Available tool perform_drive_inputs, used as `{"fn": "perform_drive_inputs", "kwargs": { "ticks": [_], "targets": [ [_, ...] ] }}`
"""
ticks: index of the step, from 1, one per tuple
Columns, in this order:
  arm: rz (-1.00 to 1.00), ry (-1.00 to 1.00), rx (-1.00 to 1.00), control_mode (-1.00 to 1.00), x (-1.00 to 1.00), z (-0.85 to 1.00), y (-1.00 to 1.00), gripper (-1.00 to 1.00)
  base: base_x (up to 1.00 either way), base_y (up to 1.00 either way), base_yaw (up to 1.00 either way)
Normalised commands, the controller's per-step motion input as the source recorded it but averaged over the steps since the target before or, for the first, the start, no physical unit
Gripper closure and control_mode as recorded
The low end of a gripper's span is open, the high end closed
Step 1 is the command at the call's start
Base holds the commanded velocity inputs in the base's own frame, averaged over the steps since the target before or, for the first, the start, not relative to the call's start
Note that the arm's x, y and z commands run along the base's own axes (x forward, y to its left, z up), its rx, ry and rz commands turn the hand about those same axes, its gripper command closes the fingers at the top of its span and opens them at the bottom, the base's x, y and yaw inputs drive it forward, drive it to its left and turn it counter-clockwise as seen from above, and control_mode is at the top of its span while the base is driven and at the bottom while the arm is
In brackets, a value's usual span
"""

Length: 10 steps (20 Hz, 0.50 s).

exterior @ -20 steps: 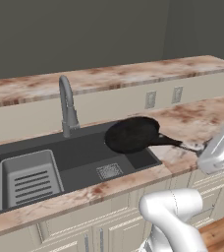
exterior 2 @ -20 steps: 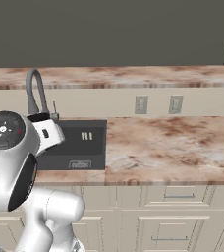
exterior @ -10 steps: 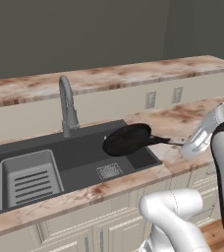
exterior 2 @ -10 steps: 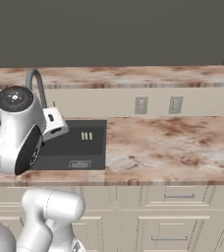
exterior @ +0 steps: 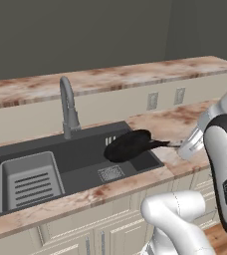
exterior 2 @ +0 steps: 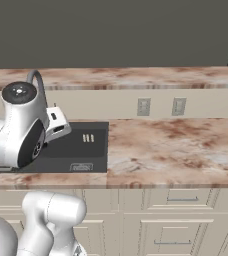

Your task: Move the pot and pan from the stove into the sink.

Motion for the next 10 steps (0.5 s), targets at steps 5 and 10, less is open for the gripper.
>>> {"fn": "perform_drive_inputs", "kwargs": {
  "ticks": [5,10],
  "targets": [
    [0.01,0.06,-0.05,-1.00,0.34,-0.28,0.22,1.00,0.00,0.00,0.00],
    [0.03,0.07,-0.03,-1.00,0.42,-0.33,0.27,1.00,0.00,0.00,0.00]
  ]
}}
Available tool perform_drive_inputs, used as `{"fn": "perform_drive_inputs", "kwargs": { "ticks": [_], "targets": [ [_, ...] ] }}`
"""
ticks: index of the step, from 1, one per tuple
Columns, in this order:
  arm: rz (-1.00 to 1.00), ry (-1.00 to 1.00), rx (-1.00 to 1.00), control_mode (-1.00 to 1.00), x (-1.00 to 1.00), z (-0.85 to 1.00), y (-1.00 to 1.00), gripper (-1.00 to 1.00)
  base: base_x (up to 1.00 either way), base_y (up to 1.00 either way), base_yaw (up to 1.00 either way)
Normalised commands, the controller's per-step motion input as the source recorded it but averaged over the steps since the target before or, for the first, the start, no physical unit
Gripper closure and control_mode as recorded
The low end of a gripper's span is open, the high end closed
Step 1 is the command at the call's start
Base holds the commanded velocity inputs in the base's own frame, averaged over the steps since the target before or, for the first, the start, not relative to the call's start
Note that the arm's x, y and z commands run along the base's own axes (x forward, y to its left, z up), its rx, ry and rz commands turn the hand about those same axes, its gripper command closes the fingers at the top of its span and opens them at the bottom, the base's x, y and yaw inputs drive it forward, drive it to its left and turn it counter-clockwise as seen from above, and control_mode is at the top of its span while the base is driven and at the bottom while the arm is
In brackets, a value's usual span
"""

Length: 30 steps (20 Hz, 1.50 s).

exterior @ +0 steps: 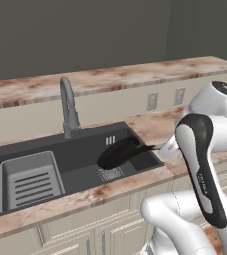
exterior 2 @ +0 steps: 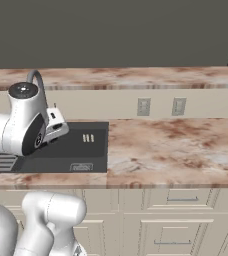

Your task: Move the pot and pan from the stove into the sink.

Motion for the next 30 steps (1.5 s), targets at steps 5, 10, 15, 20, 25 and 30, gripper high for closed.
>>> {"fn": "perform_drive_inputs", "kwargs": {
  "ticks": [5,10,15,20,25,30],
  "targets": [
    [0.07,0.08,0.00,-1.00,0.49,-0.34,0.24,1.00,0.00,0.00,0.00],
    [0.10,0.06,0.00,-1.00,0.55,-0.38,0.24,1.00,0.00,0.00,0.00],
    [0.12,0.05,0.03,-1.00,0.48,-0.41,0.14,1.00,0.00,0.00,0.00],
    [0.09,0.00,0.08,-1.00,0.31,-0.44,0.01,1.00,0.00,0.00,0.00],
    [0.06,-0.02,0.12,-1.00,0.24,-0.48,0.00,1.00,0.00,0.00,0.00],
    [0.01,-0.05,0.02,-1.00,0.47,-0.34,0.00,1.00,0.00,0.00,0.00]
  ]
}}
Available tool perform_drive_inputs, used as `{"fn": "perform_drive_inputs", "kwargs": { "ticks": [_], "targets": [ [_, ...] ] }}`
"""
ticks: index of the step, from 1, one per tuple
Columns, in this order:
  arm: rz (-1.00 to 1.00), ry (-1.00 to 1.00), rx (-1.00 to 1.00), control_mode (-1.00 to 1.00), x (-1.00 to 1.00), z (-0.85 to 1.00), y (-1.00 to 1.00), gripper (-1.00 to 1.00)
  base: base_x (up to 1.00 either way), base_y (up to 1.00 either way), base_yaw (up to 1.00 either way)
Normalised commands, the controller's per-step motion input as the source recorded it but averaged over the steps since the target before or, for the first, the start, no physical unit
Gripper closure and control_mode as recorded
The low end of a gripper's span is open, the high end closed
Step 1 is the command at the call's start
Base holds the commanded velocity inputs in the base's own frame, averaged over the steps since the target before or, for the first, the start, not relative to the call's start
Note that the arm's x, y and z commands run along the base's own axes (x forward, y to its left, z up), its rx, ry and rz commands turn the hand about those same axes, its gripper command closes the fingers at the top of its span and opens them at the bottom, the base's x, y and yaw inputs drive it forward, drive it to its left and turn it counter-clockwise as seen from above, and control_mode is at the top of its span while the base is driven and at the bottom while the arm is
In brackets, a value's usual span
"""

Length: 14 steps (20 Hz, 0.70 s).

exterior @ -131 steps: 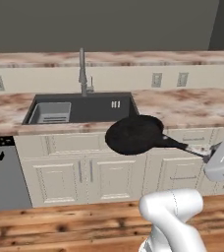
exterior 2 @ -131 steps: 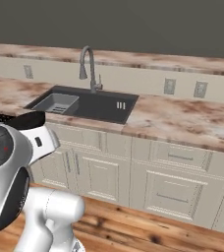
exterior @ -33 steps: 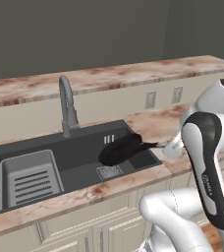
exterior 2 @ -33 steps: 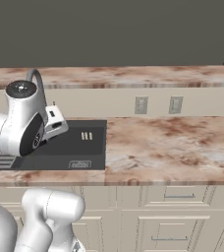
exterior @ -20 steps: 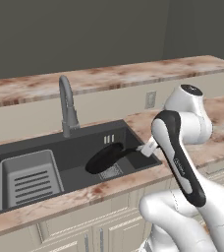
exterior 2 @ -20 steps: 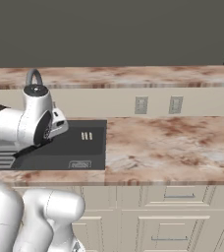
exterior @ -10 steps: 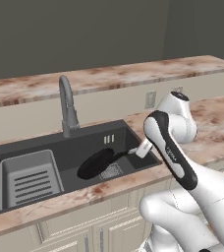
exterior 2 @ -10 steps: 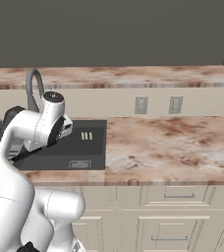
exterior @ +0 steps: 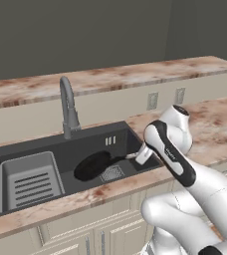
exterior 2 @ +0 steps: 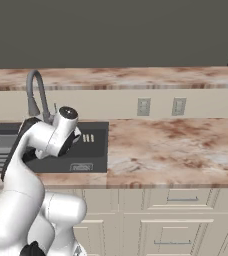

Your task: Move the pot and pan from the stove into the sink.

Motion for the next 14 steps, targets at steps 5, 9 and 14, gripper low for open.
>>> {"fn": "perform_drive_inputs", "kwargs": {
  "ticks": [5,9,14],
  "targets": [
    [0.00,-0.02,0.00,-1.00,0.58,-0.35,0.00,1.00,0.00,0.00,0.00],
    [-0.01,0.01,0.00,-1.00,0.58,-0.28,0.00,1.00,0.00,0.00,0.00],
    [0.00,0.08,-0.01,-1.00,0.46,-0.23,0.00,1.00,0.00,0.00,0.00]
  ]
}}
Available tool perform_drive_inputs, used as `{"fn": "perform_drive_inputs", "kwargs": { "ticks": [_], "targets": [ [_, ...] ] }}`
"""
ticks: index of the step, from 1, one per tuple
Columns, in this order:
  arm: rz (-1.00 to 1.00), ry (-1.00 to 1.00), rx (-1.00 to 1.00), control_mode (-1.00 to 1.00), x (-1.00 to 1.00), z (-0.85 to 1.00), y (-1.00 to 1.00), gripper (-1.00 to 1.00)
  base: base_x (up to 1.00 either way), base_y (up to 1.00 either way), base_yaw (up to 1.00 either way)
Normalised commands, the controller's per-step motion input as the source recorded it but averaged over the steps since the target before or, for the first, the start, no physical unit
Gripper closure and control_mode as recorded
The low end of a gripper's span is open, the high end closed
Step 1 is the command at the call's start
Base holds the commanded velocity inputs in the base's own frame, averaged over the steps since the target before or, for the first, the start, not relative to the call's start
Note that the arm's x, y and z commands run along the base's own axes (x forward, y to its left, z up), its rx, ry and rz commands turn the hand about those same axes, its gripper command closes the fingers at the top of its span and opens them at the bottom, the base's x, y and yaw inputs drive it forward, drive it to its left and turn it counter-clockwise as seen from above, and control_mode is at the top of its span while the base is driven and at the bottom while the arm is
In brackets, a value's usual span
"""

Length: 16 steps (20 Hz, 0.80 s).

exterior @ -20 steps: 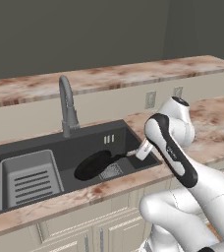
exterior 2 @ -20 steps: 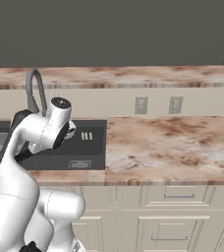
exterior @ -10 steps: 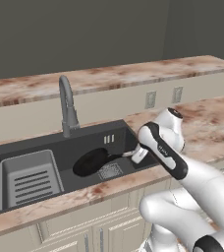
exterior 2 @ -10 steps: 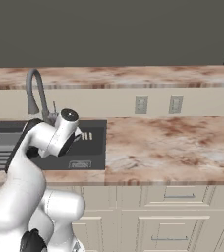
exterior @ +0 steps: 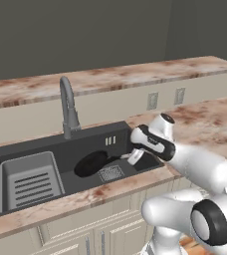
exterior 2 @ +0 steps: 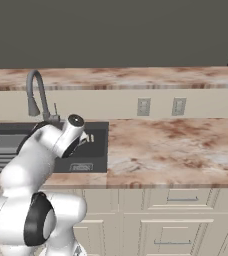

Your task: Move the pot and pan from the stove into the sink.

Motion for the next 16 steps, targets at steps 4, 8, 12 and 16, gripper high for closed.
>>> {"fn": "perform_drive_inputs", "kwargs": {
  "ticks": [4,8,12,16],
  "targets": [
    [0.00,0.10,-0.02,-1.00,0.24,-0.14,-0.01,1.00,0.00,0.00,0.00],
    [0.00,0.02,-0.04,-1.00,0.11,-0.07,0.00,1.00,0.00,0.00,0.00],
    [0.00,0.00,-0.10,-1.00,0.20,-0.37,0.00,1.00,0.00,0.00,0.00],
    [0.00,0.00,-0.09,-1.00,0.18,-0.37,0.00,1.00,0.00,0.00,0.00]
  ]
}}
